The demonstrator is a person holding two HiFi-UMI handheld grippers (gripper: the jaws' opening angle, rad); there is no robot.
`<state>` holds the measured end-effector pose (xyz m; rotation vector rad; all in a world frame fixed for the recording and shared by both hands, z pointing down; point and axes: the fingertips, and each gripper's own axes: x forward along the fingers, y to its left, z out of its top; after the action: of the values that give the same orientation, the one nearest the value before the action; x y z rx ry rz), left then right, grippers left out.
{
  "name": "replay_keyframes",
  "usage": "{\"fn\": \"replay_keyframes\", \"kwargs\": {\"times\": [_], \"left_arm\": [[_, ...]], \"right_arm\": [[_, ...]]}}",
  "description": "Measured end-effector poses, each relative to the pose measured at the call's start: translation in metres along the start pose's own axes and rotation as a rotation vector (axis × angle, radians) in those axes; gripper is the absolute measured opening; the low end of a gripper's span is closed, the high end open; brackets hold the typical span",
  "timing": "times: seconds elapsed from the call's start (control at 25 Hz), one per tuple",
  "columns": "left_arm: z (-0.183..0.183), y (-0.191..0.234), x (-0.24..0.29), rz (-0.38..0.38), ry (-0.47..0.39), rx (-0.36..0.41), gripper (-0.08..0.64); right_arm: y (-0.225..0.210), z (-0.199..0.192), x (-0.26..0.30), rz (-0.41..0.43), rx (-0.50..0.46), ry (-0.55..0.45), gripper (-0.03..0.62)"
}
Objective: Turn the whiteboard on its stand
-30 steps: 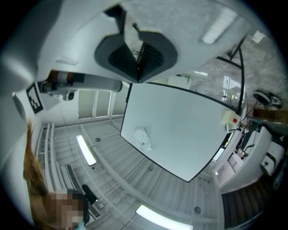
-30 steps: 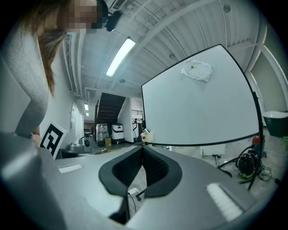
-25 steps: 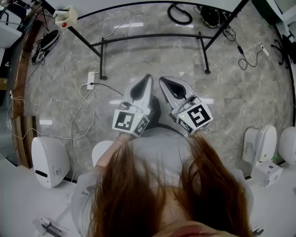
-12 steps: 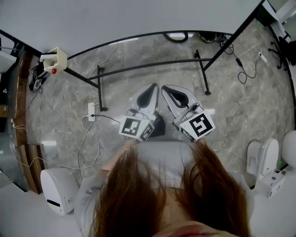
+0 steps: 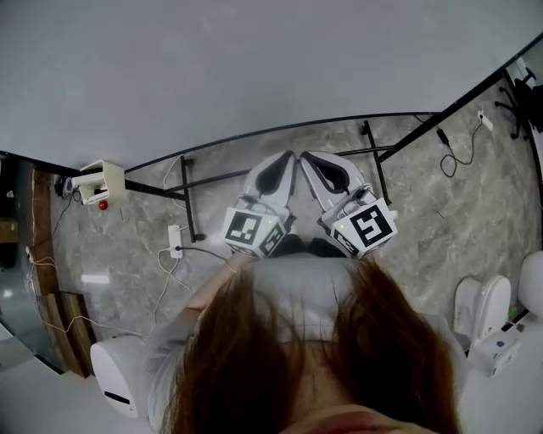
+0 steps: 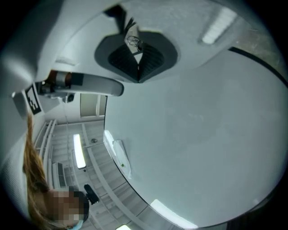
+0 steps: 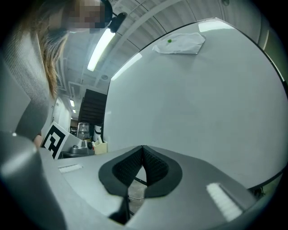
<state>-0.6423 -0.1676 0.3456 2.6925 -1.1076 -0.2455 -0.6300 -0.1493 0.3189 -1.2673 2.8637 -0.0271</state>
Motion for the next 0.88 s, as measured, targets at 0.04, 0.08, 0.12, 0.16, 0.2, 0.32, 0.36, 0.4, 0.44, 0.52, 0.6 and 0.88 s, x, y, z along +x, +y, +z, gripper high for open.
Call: {"fn": "replay_keyframes", "kwargs": {"times": [0.04, 0.08, 0.12, 0.16, 0.2, 0.32, 0.36, 0.4, 0.44, 0.52, 0.6, 0.88], "left_arm": [[0.0, 0.0, 0.005, -0.002, 0.001, -0.003, -0.001], [-0.001, 0.001, 0.009, -0.002, 0.003, -0.004, 0.0], [-0.002, 0.003, 0.013, 0.0, 0.007, -0.006, -0.002], [-0.003, 0.007, 0.017, 0.002, 0.011, -0.007, -0.002], [-0.004, 0.01, 0.021, 0.005, 0.014, -0.008, 0.0], [-0.005, 0.016, 0.031, 0.005, 0.01, -0.007, -0.001], [-0.006, 0.016, 0.035, 0.0, 0.009, -0.006, -0.002], [-0.008, 0.016, 0.041, -0.007, 0.011, -0.006, -0.001], [-0.011, 0.016, 0.047, -0.013, 0.018, -0.008, -0.002], [-0.021, 0.009, 0.058, -0.027, 0.041, -0.017, -0.002], [-0.031, -0.007, 0.066, -0.047, 0.063, -0.016, -0.002], [-0.063, -0.059, 0.135, -0.066, 0.077, 0.004, 0.0]], "right_arm": [[-0.005, 0.0, 0.001, -0.005, 0.015, 0.005, -0.006], [-0.01, 0.0, 0.003, -0.011, 0.033, 0.007, -0.006], [-0.014, 0.0, 0.006, -0.014, 0.045, 0.009, -0.006], [-0.017, -0.001, 0.01, -0.013, 0.052, 0.01, -0.006], [-0.02, 0.0, 0.013, -0.008, 0.055, 0.011, -0.006], [-0.027, 0.001, 0.018, 0.002, 0.066, 0.016, -0.006], [-0.032, 0.001, 0.017, 0.0, 0.075, 0.016, -0.006], [-0.038, 0.001, 0.016, -0.005, 0.09, 0.007, -0.006], [-0.045, 0.002, 0.013, -0.012, 0.109, -0.011, -0.006], [-0.058, 0.002, 0.002, -0.027, 0.126, -0.036, -0.006], [-0.069, -0.001, -0.014, -0.045, 0.115, -0.041, -0.006], [-0.142, -0.01, -0.073, -0.091, 0.126, -0.049, -0.006]]}}
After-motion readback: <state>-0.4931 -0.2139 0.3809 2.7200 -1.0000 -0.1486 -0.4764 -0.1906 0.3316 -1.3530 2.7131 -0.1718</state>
